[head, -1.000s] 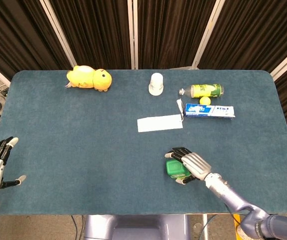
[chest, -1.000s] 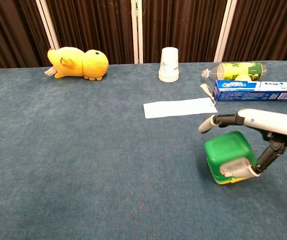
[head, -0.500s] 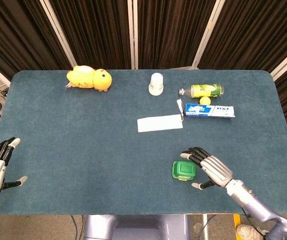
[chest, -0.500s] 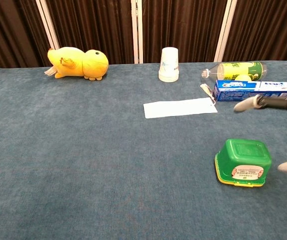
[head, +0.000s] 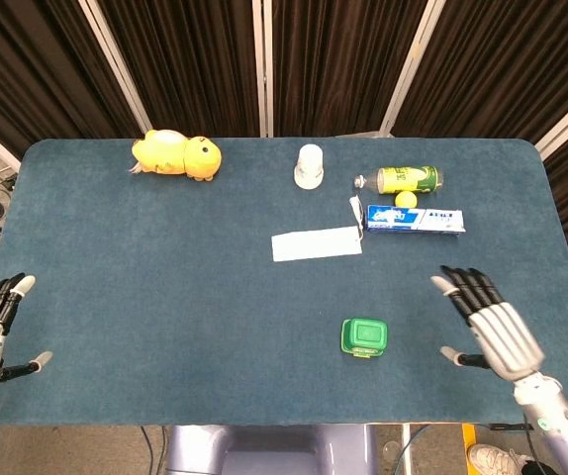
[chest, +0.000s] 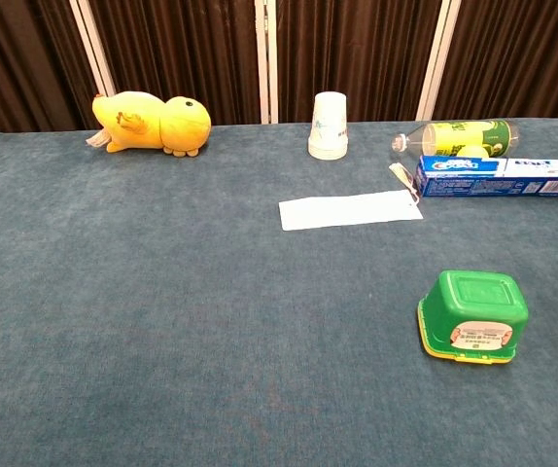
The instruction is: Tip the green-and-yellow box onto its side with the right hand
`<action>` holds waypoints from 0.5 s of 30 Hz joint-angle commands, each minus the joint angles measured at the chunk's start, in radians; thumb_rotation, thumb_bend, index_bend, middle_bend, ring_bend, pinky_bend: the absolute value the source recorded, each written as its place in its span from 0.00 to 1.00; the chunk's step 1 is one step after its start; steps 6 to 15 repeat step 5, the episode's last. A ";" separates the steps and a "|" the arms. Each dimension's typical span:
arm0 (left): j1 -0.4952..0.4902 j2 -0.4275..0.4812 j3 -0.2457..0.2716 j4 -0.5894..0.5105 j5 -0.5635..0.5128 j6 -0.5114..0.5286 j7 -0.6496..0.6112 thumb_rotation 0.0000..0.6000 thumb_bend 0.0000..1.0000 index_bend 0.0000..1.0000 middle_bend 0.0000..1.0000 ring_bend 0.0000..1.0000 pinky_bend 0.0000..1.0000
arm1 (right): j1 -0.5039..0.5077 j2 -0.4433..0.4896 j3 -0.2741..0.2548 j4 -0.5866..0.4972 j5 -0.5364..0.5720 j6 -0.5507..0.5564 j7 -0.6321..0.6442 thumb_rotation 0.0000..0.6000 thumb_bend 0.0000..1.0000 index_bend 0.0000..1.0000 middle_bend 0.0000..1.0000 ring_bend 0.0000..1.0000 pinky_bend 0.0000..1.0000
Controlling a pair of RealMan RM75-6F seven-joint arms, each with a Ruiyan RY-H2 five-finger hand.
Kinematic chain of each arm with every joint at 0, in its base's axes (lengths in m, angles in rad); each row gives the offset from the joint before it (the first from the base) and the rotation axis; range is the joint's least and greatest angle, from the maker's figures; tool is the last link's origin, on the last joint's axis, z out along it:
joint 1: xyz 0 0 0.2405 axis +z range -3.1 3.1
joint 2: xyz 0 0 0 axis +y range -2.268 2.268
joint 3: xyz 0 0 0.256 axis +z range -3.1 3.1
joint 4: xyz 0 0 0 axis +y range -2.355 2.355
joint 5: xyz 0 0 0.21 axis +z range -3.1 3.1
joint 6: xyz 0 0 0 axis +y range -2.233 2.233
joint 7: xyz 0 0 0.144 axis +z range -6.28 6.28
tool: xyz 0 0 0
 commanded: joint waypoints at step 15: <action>0.015 0.014 0.010 -0.011 0.024 0.024 -0.024 1.00 0.00 0.00 0.00 0.00 0.00 | -0.138 0.010 0.031 -0.051 0.052 0.137 -0.099 1.00 0.00 0.00 0.00 0.00 0.00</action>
